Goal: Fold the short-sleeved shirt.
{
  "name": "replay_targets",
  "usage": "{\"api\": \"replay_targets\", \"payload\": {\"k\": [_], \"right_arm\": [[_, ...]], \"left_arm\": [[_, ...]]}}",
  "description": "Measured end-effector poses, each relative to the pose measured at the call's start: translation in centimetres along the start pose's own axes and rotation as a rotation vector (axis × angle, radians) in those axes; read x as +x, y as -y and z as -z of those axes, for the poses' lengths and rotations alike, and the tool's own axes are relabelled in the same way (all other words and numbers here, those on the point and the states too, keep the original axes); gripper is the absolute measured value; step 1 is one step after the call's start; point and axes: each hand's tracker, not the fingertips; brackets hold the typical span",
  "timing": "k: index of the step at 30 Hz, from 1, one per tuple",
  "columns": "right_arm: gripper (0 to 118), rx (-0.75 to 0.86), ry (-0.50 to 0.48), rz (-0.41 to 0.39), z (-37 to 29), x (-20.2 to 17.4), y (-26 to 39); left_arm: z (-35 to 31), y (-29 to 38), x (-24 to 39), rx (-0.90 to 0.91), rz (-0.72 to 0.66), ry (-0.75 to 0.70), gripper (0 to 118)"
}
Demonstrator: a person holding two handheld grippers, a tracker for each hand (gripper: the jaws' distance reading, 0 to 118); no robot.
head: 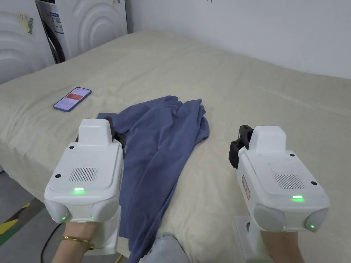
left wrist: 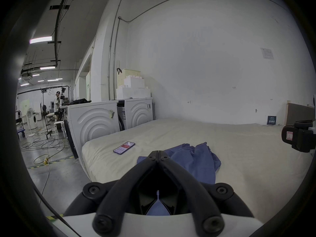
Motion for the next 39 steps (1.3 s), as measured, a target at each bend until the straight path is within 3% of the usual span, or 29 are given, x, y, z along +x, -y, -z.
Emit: {"api": "replay_targets", "payload": {"k": [1, 4, 8, 12, 21, 25, 29, 36, 39], "right_arm": [[0, 0.000, 0.001, -0.001, 0.1, 0.0, 0.0], [0, -0.004, 0.003, 0.000, 0.4, 0.1, 0.0], [0, -0.010, 0.006, 0.003, 1.0, 0.3, -0.1], [0, -0.014, 0.008, 0.001, 1.7, 0.6, -0.1], [0, -0.036, 0.001, 0.016, 4.9, 1.2, -0.2], [0, -0.050, -0.005, 0.012, 6.8, 1.6, 0.1], [0, -0.061, -0.009, 0.004, 8.5, 2.0, 0.5], [0, -0.108, -0.009, 0.006, 11.2, 3.9, 2.1], [0, -0.132, -0.006, 0.024, 12.3, 5.0, 3.1]], "left_arm": [[0.2, 0.0, 0.0, -0.003, -0.005, 0.006, 0], [0.9, 0.0, -0.1, -0.025, -0.021, 0.021, 20], [2.3, -0.1, 0.1, -0.073, -0.018, 0.047, 79], [4.3, -0.2, 0.0, -0.106, -0.042, 0.090, 118], [13.5, -2.9, 2.2, -0.236, 0.016, 0.196, 118], [19.9, -3.8, 4.1, -0.393, 0.002, 0.296, 118], [26.9, -3.7, 6.9, -0.504, 0.111, 0.351, 118], [37.4, -0.5, 12.7, -0.786, 0.210, 0.268, 118], [40.2, 1.7, 14.4, -0.824, 0.267, 0.252, 118]]}}
